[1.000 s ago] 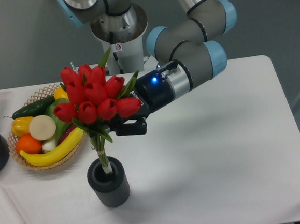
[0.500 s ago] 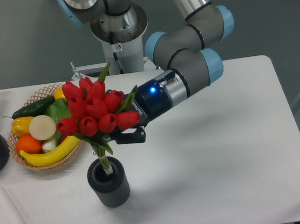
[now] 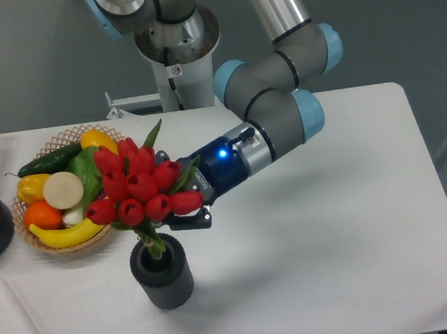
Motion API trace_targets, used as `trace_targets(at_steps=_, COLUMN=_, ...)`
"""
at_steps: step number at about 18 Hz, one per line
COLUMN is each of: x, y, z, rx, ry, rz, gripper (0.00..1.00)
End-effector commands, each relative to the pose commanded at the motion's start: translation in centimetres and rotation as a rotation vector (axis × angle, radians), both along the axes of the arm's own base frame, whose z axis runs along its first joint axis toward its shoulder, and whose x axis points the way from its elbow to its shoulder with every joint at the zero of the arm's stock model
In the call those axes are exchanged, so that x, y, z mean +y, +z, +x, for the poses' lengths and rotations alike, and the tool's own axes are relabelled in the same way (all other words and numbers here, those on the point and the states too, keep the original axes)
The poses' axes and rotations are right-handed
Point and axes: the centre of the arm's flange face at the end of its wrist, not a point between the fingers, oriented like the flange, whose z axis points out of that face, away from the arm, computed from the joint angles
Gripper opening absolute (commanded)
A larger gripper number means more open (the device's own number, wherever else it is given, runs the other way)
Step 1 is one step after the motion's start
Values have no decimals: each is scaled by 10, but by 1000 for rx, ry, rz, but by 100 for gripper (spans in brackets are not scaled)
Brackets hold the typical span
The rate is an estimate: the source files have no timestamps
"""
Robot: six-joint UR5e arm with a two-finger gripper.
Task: Insert the flowers into the vase
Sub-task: 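Lower the tulip stems into the vase opening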
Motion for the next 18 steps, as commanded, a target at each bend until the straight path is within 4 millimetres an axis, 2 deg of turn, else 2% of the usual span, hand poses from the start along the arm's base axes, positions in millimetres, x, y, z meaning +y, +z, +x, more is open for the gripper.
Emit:
trace_targets(at_steps=5, x=7, y=-25, z=-2, rx=-5, ry=-4, rz=-28, gripper=28)
trace_targets(at_steps=11, x=7, y=-30, z=-2, rx=-6, ry=-3, rz=-39, gripper=28)
trace_targets(at_steps=16, x=3, y=-47, z=-3, rx=-32, ry=3, rz=-60, gripper=28)
trace_targets(at_steps=18, x=3, y=-48, z=-2, rx=-33, ry=3, rz=-63, gripper=28)
